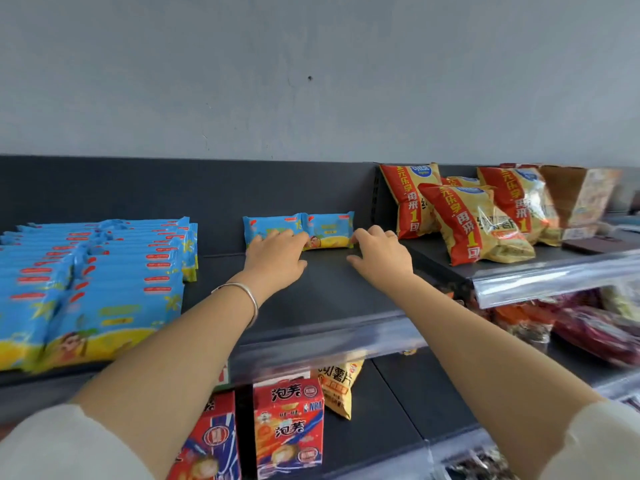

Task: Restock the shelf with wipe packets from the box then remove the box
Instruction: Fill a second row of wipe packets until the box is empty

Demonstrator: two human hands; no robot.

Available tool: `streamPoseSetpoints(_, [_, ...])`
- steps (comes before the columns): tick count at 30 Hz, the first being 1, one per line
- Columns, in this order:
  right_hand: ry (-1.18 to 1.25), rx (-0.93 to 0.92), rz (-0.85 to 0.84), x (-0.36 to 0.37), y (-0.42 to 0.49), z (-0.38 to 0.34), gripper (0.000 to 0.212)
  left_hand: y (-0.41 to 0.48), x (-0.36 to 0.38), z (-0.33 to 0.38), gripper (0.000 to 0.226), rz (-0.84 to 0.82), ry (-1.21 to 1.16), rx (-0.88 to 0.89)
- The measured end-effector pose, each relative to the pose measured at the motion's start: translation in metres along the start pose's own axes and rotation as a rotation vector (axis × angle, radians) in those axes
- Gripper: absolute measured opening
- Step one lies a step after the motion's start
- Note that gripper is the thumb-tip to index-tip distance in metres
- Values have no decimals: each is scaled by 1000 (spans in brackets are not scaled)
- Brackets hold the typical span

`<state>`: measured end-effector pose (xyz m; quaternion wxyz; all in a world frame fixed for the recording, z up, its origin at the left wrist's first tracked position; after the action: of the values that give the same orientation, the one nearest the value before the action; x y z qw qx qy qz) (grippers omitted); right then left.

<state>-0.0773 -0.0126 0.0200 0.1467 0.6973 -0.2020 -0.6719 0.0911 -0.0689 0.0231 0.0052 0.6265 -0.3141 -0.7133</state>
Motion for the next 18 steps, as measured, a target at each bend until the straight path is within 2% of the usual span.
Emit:
streamPoseSetpoints(4, [-121,-42,-3,-16,-36,3,37,-22,-12,22,34,19,-34,76])
streamPoseSetpoints(10, [-170,-38,45,-33,-82,22,34,-46,-19,68,33,35,-125,156])
streamPoseSetpoints(15, [-192,-22,56,-53,-138,65,31,-67,-22,136,33,54,-147,263])
streamPoseSetpoints(18, [-250,25,-6,-62,-184,103,28,-89,-12,187,30,44,-140,329])
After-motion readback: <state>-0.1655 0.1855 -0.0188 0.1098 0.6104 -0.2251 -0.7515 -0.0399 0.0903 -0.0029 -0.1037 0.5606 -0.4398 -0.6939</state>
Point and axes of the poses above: each hand's wrist, its own y-axis towards the middle knuckle, its own x-axis out of the palm, z = x × y, the point moved 2 cm from there along y, towards the middle knuckle, and after that the axes turned 8 degrees about -x, right-handed, at the moved point
